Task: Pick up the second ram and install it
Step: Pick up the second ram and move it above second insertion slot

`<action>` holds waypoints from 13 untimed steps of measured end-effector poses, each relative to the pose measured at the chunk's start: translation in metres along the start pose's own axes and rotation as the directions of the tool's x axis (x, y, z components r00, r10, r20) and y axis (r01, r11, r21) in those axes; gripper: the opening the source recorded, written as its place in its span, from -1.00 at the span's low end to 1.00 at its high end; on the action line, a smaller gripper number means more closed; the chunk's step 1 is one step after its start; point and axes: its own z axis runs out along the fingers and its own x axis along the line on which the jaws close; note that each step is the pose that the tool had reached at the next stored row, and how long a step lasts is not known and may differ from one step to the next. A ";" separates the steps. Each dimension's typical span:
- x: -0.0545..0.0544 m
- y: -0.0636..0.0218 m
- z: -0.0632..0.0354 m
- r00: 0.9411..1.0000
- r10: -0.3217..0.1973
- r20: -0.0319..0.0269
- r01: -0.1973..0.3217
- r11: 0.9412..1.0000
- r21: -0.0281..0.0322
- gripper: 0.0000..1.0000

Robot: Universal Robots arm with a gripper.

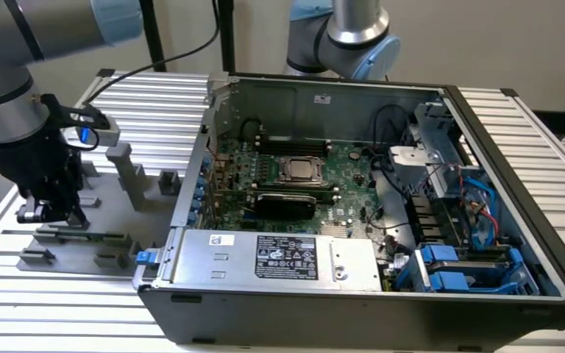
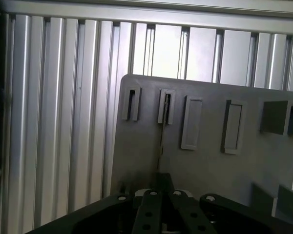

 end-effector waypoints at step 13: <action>0.000 -0.0006 0.0177 1.000 0.011 -0.014 -0.011 1.000 -0.001 -0.28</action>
